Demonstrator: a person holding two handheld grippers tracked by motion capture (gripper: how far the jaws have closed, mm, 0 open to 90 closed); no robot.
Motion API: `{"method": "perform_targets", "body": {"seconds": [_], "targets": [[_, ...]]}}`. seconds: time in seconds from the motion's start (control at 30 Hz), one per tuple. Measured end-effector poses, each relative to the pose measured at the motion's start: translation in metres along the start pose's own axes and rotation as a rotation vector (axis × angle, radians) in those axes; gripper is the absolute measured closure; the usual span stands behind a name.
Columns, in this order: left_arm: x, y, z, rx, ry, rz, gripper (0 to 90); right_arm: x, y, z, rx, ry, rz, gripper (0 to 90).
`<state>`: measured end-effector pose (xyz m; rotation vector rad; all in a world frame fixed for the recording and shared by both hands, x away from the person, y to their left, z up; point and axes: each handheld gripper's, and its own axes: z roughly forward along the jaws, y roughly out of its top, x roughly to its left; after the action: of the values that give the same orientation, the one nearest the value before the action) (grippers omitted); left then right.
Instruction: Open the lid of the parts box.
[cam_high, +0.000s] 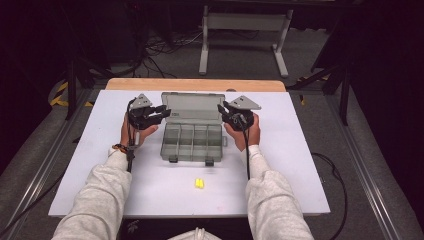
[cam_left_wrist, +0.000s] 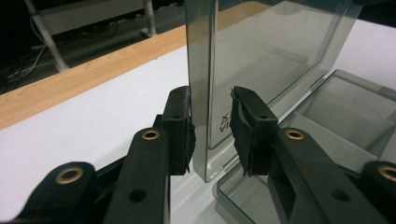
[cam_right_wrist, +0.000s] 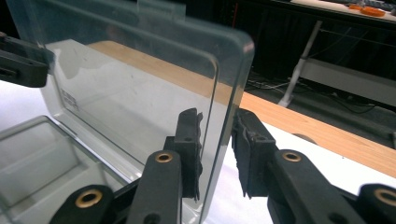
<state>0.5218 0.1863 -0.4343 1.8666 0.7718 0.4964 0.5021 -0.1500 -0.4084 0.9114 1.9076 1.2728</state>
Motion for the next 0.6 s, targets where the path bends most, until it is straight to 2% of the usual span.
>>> {"method": "perform_targets", "body": {"seconds": [0.23, 0.4, 0.6], "targets": [[0.000, -0.005, 0.007, 0.023, 0.026, -0.005, 69.0, -0.001, -0.006, 0.007, 0.001, -0.015, 0.025, 73.8], [0.001, -0.008, 0.011, 0.043, 0.045, -0.006, 71.1, -0.001, -0.015, 0.016, 0.031, -0.030, 0.041, 73.0], [0.002, -0.011, 0.015, 0.072, 0.062, -0.001, 73.4, 0.001, -0.020, 0.023, 0.069, -0.042, 0.026, 72.1]]}}
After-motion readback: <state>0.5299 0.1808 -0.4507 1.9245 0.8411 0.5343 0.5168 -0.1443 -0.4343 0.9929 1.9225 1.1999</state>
